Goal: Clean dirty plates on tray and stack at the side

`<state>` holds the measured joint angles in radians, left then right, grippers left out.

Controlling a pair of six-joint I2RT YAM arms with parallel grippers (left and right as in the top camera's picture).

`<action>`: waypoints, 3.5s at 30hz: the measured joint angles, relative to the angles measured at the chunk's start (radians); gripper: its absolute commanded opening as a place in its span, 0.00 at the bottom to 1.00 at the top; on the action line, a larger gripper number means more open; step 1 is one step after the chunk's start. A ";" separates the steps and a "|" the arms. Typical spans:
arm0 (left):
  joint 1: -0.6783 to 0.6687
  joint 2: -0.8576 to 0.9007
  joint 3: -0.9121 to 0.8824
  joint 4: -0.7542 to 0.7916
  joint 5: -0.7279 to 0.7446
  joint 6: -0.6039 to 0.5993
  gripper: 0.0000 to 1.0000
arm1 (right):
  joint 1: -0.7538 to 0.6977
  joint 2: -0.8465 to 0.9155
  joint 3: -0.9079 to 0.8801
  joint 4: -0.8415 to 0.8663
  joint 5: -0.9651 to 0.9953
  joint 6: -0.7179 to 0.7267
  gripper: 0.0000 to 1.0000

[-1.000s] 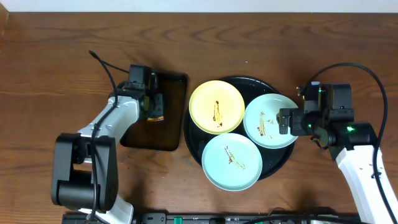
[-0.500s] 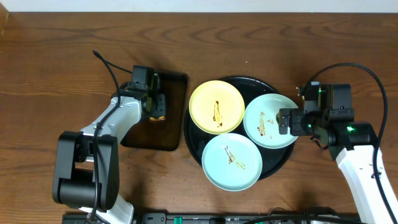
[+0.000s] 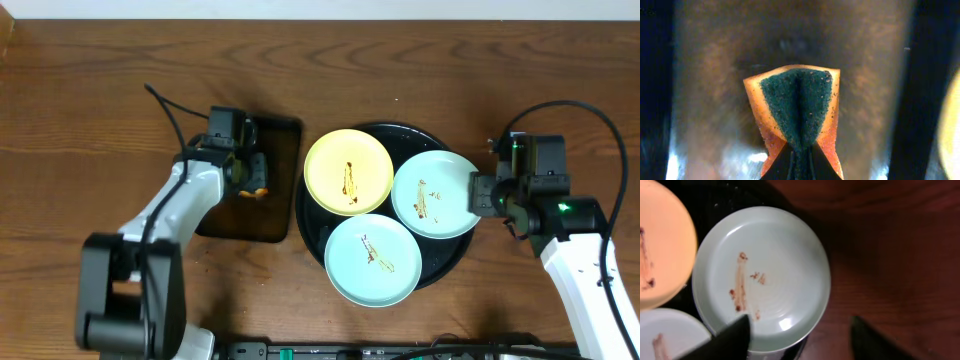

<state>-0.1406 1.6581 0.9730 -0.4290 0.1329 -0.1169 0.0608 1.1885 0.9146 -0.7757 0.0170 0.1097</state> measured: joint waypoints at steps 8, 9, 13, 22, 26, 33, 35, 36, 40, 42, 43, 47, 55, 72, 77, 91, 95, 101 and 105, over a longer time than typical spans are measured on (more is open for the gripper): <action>0.000 -0.156 -0.001 -0.074 0.003 -0.014 0.07 | -0.025 0.104 0.000 0.093 0.026 0.004 0.65; 0.000 -0.166 -0.001 -0.074 0.003 -0.014 0.07 | -0.036 0.119 0.000 0.106 0.025 0.004 0.64; 0.000 -0.196 -0.001 -0.087 0.003 -0.014 0.08 | -0.097 0.220 0.001 0.153 0.008 -0.013 0.59; 0.000 -0.209 -0.001 -0.086 0.003 -0.014 0.07 | -0.187 0.420 0.001 0.198 -0.138 -0.055 0.56; 0.000 -0.230 -0.001 -0.084 0.003 -0.014 0.08 | -0.191 0.454 0.001 0.212 -0.174 -0.063 0.41; 0.000 -0.310 -0.001 -0.076 0.003 -0.014 0.07 | -0.191 0.474 0.001 0.207 -0.205 -0.066 0.19; 0.000 -0.338 -0.001 -0.076 0.003 -0.014 0.07 | -0.191 0.474 0.001 0.208 -0.212 -0.069 0.13; 0.000 -0.349 -0.001 -0.074 0.003 -0.014 0.08 | -0.191 0.474 0.001 0.208 -0.218 -0.067 0.09; 0.000 -0.397 -0.001 -0.040 0.003 -0.014 0.07 | -0.191 0.474 0.006 0.208 -0.227 -0.069 0.01; 0.000 -0.419 -0.001 -0.022 0.003 -0.014 0.07 | -0.191 0.474 0.006 0.206 -0.235 -0.070 0.01; 0.000 -0.431 -0.001 -0.012 0.003 -0.014 0.08 | -0.191 0.474 0.006 0.206 -0.238 -0.070 0.01; 0.000 -0.481 -0.001 0.017 0.003 -0.014 0.07 | -0.191 0.474 0.006 0.206 -0.238 -0.070 0.01; 0.000 -0.506 -0.001 0.009 0.003 -0.014 0.07 | -0.191 0.474 0.006 0.206 -0.238 -0.070 0.01; -0.002 -0.251 0.005 -0.190 0.073 -0.021 0.07 | -0.191 0.474 0.007 0.147 -0.244 -0.070 0.01; -0.046 -0.214 0.085 -0.221 0.109 -0.021 0.07 | -0.188 0.474 0.007 0.142 -0.243 -0.070 0.01; -0.378 0.017 0.438 -0.227 0.228 -0.106 0.07 | -0.175 0.474 0.012 0.132 -0.226 -0.070 0.01; -0.453 0.115 0.478 -0.156 0.264 -0.128 0.07 | -0.175 0.474 0.012 0.129 -0.226 -0.070 0.01; -0.584 0.256 0.479 -0.049 0.285 -0.145 0.07 | -0.175 0.474 0.012 0.129 -0.226 -0.070 0.01; -0.651 0.325 0.479 0.024 0.288 -0.147 0.08 | -0.175 0.474 0.012 0.129 -0.226 -0.070 0.01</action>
<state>-0.7914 1.9831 1.4521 -0.4049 0.4210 -0.2638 -0.1139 1.6627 0.9268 -0.6468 -0.2089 0.0399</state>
